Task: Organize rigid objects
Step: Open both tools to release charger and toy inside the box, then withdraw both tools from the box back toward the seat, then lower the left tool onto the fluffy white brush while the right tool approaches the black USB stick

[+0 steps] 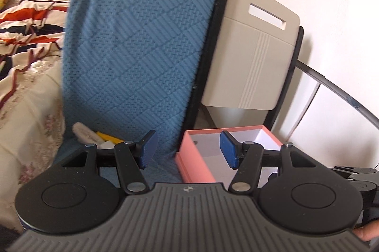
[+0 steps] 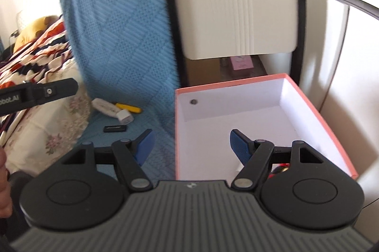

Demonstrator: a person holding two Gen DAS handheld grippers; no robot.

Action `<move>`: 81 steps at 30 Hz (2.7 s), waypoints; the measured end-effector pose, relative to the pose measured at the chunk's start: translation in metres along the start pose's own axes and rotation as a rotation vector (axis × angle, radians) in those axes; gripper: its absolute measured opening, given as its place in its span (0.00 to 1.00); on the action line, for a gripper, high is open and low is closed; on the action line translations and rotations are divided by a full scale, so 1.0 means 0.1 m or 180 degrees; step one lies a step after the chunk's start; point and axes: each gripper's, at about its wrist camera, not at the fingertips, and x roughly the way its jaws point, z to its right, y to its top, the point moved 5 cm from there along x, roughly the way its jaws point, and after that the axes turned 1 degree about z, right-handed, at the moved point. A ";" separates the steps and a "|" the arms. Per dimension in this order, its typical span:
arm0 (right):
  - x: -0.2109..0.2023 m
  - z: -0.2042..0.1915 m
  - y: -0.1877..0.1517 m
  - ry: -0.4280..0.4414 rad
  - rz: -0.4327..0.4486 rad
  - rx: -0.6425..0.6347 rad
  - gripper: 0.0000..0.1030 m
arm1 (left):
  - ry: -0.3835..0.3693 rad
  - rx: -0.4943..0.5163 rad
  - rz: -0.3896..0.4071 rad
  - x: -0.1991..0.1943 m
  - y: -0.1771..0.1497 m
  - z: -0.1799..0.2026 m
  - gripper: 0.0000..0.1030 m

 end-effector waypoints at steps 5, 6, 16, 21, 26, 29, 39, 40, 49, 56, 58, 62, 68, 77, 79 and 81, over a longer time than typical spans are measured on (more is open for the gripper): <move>0.08 -0.28 -0.18 0.0089 -0.0035 -0.0113 0.70 | 0.0050 -0.0077 -0.0003 -0.07 -0.18 -0.26 0.62; 0.10 -0.33 -0.22 0.0099 -0.0045 -0.0131 0.70 | 0.0065 -0.0063 0.0002 -0.10 -0.22 -0.31 0.62; 0.34 -0.76 -0.59 0.0275 -0.0139 -0.0257 0.70 | 0.0187 -0.0057 -0.0039 -0.10 -0.54 -0.65 0.62; 0.44 -0.88 -0.77 0.0320 -0.0095 -0.0408 0.70 | 0.0269 -0.0174 -0.0213 -0.03 -0.72 -0.74 0.62; 0.55 -0.91 -0.95 0.0325 -0.0132 -0.0370 0.70 | 0.0287 -0.0117 -0.0285 -0.02 -0.91 -0.79 0.62; 0.57 -0.94 -1.02 0.0329 -0.0159 -0.0351 0.70 | 0.0315 -0.0146 -0.0303 -0.05 -0.99 -0.88 0.62; 0.66 -1.05 -1.05 0.0380 -0.0096 -0.0398 0.70 | 0.0469 -0.0277 -0.0391 0.16 -1.16 -1.15 0.62; 0.68 -1.06 -1.05 0.0399 -0.0076 -0.0390 0.70 | 0.0485 -0.0272 -0.0398 0.20 -1.17 -1.16 0.62; 0.99 -1.20 -0.96 0.0609 -0.0030 -0.0411 0.70 | 0.0356 -0.0342 -0.0518 0.58 -1.18 -1.19 0.62; 1.30 -1.11 -0.86 0.0651 -0.0158 -0.0204 0.70 | 0.0378 -0.0436 -0.0574 0.78 -1.12 -1.33 0.62; 1.37 -1.10 -0.84 0.0656 -0.0173 -0.0195 0.70 | 0.0396 -0.0482 -0.0583 0.84 -1.09 -1.39 0.62; 1.51 -1.15 -0.79 0.0709 -0.0195 -0.0237 0.70 | 0.0429 -0.0527 -0.0626 0.95 -1.05 -1.48 0.62; 1.76 -1.22 -0.74 0.0794 -0.0324 -0.0178 0.70 | 0.0474 -0.0550 -0.0681 1.08 -1.04 -1.59 0.62; 2.24 -1.33 -0.73 0.0799 -0.0447 -0.0247 0.70 | 0.0484 -0.0669 -0.0721 1.37 -0.98 -1.82 0.62; 2.32 -1.36 -0.72 0.0816 -0.0463 -0.0252 0.70 | 0.0475 -0.0731 -0.0733 1.45 -0.98 -1.90 0.62; 2.42 -1.40 -0.70 0.0816 -0.0462 -0.0287 0.70 | 0.0504 -0.0760 -0.0752 1.54 -0.97 -1.98 0.62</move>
